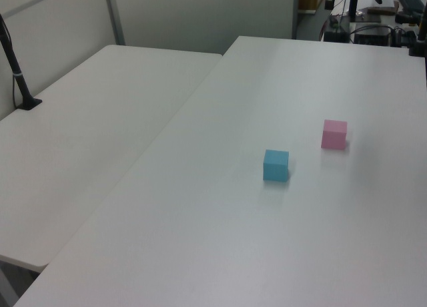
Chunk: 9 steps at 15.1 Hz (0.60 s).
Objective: Put blue cube on pink cube
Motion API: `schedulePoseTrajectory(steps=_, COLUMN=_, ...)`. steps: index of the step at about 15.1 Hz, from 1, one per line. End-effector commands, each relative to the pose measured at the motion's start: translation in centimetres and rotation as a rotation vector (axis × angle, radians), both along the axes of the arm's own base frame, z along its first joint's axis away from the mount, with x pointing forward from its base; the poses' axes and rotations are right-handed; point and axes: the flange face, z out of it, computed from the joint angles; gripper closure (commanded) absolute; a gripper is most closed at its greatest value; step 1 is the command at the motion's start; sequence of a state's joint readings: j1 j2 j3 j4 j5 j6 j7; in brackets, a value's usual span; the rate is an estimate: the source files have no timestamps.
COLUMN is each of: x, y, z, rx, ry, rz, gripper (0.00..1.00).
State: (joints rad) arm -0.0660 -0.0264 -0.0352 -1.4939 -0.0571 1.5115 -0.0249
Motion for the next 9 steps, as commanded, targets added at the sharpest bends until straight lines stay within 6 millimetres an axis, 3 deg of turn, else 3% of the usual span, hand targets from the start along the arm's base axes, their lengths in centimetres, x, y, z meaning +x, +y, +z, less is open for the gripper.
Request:
schedulePoseTrajectory(steps=1, x=0.04, y=1.1, z=-0.06, rx=0.018, ry=-0.012, rz=0.015, gripper=0.0)
schedulePoseTrajectory(steps=9, x=0.41, y=1.91, z=-0.45, rx=0.016, ry=-0.011, rz=0.033, gripper=0.0)
